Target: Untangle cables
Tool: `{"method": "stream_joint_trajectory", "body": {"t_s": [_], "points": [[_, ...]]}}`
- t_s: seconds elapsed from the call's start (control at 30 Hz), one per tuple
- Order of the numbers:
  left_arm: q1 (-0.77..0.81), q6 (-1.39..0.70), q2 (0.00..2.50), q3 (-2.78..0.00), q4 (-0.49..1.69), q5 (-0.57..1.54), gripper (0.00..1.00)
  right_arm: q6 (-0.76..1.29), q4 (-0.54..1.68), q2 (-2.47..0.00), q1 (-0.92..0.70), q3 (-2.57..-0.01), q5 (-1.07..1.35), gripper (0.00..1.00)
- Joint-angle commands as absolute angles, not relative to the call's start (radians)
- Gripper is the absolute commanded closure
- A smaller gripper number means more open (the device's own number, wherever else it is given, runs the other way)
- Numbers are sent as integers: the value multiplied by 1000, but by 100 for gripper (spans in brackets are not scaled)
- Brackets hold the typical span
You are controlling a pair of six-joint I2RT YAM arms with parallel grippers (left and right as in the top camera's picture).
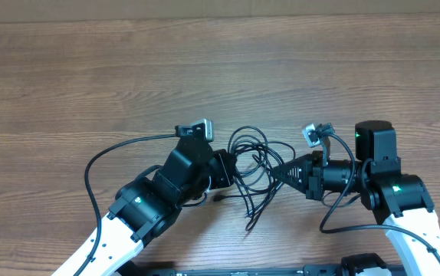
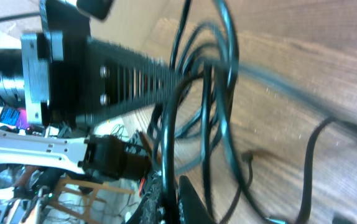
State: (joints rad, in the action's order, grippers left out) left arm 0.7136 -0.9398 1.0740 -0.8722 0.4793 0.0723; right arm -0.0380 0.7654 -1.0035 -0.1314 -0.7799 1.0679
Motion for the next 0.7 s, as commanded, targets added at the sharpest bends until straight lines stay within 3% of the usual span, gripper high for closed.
{"method": "stream_joint_trajectory", "body": {"t_s": [0.0,0.4,0.6,0.63,0.67], "points": [[718,-939,1072,-900,476,-63,96,-126,817,-992,-129,-793,1074,96],[708,-1266,1070,-900,461,-202,96,-162,875,-992,-129,-792,1008,96],[651,-1254,1063,-900,436,-200,96,-162,892,-992,-129,-791,975,94],[641,-1184,1058,-900,433,-191,96,-153,893,-992,-129,-791,963,57],[638,-1144,1057,-900,432,-191,96,-144,894,-992,-129,-791,954,28]]}}
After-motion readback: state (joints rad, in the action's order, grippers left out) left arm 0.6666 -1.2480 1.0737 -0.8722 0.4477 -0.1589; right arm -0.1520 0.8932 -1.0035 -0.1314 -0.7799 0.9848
